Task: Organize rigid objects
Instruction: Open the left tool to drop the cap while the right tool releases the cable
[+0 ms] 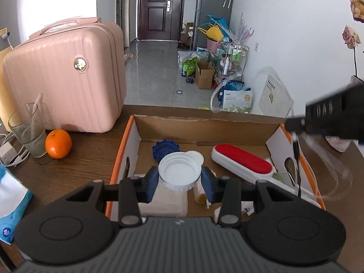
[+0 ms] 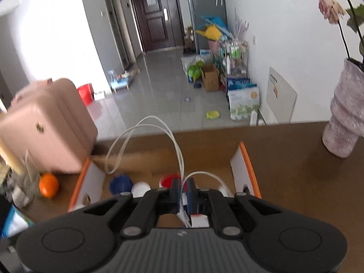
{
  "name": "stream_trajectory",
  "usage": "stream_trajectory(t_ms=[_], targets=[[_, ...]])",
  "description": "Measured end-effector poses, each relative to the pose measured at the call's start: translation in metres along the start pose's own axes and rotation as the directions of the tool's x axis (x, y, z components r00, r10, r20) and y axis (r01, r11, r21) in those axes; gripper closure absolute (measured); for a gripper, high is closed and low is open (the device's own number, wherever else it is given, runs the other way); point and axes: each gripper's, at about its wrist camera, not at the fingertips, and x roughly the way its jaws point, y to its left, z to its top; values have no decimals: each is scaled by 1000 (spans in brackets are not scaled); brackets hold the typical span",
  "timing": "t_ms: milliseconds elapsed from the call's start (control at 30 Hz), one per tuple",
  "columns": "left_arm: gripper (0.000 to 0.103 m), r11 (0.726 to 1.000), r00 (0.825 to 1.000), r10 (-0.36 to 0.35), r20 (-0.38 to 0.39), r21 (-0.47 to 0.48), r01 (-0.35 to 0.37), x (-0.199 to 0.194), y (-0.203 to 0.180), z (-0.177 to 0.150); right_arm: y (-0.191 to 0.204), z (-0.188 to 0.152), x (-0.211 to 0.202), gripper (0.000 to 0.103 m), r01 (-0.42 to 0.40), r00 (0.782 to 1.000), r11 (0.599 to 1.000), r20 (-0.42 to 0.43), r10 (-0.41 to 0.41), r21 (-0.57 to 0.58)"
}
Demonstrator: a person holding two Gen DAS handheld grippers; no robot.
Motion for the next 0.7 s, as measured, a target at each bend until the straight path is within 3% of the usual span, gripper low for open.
stream_trajectory(t_ms=[67,233,433,533,600,667,700], targets=[[61,1000,1000,0,-4,0,0,5,-1,1,2,2,3,98,-20,1000,1000,14,20,-9],[61,1000,999,-1,-36,7,1,22,-1,-5,3,-20,39,98,10,996,999,-93,-14,-39],[61,1000,997,5,-71,23,-4,37,0,-13,1,-40,65,97,34,985,997,-166,-44,-64],[61,1000,997,0,-78,31,3,39,0,-15,-1,-47,65,89,35,984,997,-173,-47,-68],[54,999,997,-1,-79,39,4,39,1,-17,-4,-51,61,71,34,985,996,-168,-47,-80],[31,999,998,7,-64,45,-4,35,1,-18,-7,-55,55,51,44,987,995,-147,-57,-90],[25,999,999,13,-52,47,-11,32,2,-19,-10,-57,50,47,47,989,994,-136,-60,-95]])
